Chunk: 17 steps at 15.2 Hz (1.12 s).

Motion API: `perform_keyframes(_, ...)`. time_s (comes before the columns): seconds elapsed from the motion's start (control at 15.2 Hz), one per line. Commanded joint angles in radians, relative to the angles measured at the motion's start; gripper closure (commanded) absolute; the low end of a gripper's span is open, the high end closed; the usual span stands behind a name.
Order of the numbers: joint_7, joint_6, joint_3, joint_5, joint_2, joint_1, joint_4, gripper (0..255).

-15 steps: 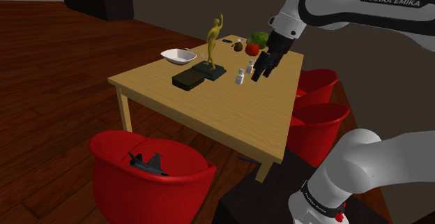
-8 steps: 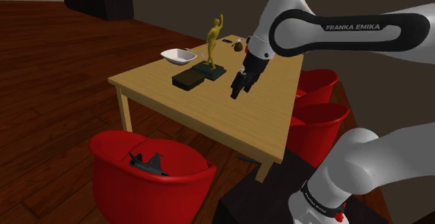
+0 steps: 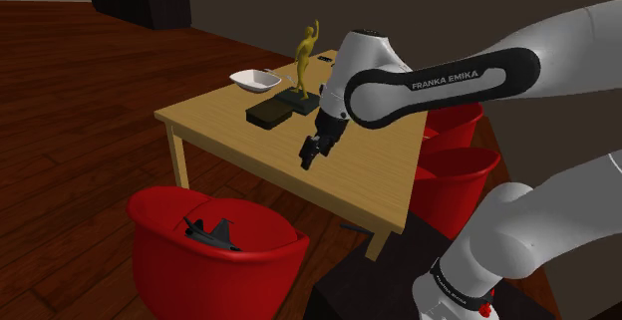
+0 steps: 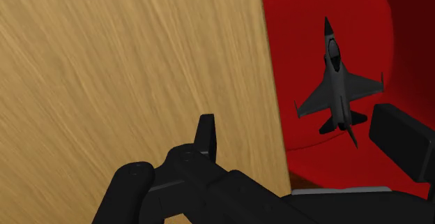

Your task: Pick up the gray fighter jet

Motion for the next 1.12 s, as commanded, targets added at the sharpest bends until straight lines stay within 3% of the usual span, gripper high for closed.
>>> perform_keyframes(0.0, 0.036, 0.063, 0.040, -0.011, 0.067, 0.003, 0.008, 0)
perform_keyframes(0.26, 0.112, 0.182, 0.110, -0.065, 0.208, -0.003, 0.028, 0)
perform_keyframes(0.46, 0.193, 0.263, 0.158, -0.144, 0.326, -0.013, 0.057, 0)
perform_keyframes(0.73, 0.344, 0.346, 0.205, -0.314, 0.496, -0.024, 0.116, 0)
perform_keyframes(1.06, 0.548, 0.401, 0.162, -0.557, 0.712, 0.052, 0.227, 0)
